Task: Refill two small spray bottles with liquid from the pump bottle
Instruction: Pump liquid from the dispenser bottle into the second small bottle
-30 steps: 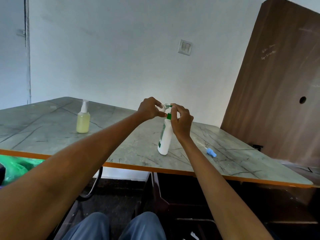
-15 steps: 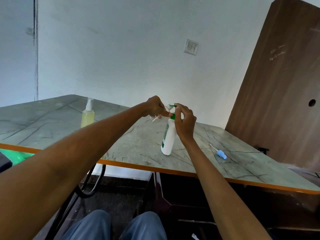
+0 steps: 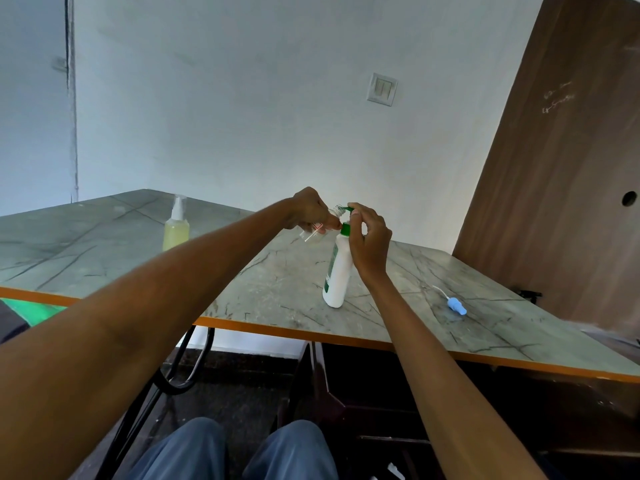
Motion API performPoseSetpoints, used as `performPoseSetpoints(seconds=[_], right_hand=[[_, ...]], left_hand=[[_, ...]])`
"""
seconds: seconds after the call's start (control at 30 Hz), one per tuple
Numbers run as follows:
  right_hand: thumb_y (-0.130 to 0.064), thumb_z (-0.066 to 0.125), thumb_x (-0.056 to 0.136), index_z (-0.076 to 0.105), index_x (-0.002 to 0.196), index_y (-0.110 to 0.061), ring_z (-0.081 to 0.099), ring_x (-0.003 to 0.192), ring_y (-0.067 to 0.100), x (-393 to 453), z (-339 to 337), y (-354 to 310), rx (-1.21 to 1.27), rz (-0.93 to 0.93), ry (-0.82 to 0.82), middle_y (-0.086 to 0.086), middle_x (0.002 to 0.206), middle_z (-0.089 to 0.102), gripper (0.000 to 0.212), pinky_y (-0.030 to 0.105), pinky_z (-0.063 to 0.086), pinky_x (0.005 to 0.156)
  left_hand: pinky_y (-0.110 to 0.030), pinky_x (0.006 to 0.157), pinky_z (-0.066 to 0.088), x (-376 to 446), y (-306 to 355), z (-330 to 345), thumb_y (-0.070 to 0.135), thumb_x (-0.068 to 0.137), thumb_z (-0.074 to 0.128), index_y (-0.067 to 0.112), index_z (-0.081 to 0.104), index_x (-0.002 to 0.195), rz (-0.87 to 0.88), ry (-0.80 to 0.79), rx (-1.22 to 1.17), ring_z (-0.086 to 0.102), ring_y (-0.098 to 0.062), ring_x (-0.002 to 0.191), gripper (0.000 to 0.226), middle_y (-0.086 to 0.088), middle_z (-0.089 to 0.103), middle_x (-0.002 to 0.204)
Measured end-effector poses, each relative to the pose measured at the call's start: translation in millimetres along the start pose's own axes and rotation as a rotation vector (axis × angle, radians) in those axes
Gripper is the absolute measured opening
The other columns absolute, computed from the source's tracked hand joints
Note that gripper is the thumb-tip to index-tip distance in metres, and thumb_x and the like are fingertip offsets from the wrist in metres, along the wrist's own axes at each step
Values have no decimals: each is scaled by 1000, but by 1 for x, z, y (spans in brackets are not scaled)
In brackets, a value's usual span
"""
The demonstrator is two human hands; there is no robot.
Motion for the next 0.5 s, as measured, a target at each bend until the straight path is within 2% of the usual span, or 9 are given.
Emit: performPoseSetpoints(seconds=[0.17, 0.33, 0.5], right_hand=[[-22, 41, 90, 70, 105, -9, 62, 105, 20, 1, 0, 2, -3, 34, -24, 4, 111, 70, 35, 43, 47, 95], [-27, 40, 87, 71, 102, -10, 63, 102, 16, 11, -2, 4, 30, 83, -68, 3, 108, 71, 38, 43, 48, 94], [-28, 41, 88, 71, 103, -9, 64, 101, 16, 11, 1, 9, 39, 74, -63, 4, 108, 71, 38, 43, 50, 93]], left_hand=[[-21, 61, 48, 2, -2, 2, 22, 72, 77, -5, 64, 108, 9, 61, 10, 57, -20, 84, 46, -12, 62, 95], [-20, 58, 46, 3, -4, 2, 21, 72, 78, -5, 67, 103, 23, 75, -16, 55, -12, 67, 41, -8, 64, 80], [-19, 58, 46, 1, -4, 0, 19, 72, 78, -6, 68, 99, 31, 87, -21, 52, -9, 63, 39, -3, 60, 68]])
Point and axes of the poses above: each hand's wrist, its own x-axis towards the middle knuckle, its own z-axis out of the palm, y = z × x, the point moved 4 cm from there along x, towards the middle knuckle
